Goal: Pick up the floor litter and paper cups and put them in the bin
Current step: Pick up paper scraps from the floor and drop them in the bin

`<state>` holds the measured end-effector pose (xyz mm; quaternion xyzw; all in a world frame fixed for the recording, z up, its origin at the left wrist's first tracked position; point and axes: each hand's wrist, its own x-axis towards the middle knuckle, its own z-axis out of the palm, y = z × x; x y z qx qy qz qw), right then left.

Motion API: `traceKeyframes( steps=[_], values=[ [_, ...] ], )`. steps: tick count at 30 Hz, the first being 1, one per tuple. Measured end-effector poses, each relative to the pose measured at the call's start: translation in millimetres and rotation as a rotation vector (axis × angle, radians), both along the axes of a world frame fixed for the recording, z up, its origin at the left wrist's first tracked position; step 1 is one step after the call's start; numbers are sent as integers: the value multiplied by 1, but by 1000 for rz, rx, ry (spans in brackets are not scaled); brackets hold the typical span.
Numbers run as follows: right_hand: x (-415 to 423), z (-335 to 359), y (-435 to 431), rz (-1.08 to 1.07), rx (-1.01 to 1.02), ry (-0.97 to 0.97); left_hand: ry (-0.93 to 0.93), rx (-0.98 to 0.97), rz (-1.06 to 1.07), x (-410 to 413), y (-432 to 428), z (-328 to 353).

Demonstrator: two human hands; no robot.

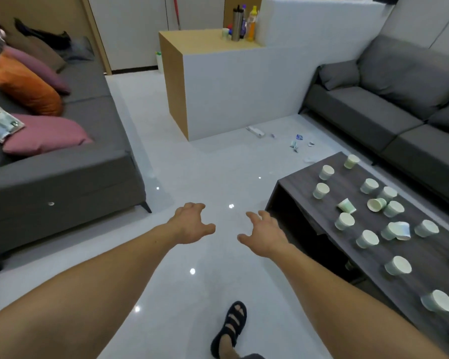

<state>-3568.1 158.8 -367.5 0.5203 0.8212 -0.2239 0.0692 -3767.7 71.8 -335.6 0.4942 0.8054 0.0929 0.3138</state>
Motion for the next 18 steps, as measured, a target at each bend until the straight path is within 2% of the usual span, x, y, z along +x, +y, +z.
traceKeyframes(
  steps=[8,18],
  values=[
    [-56,22,183,32,23,35,28,29,33,-56,177,22],
    [-129,11,382,-68,11,1,17,12,-94,-142,394,2]
  ],
)
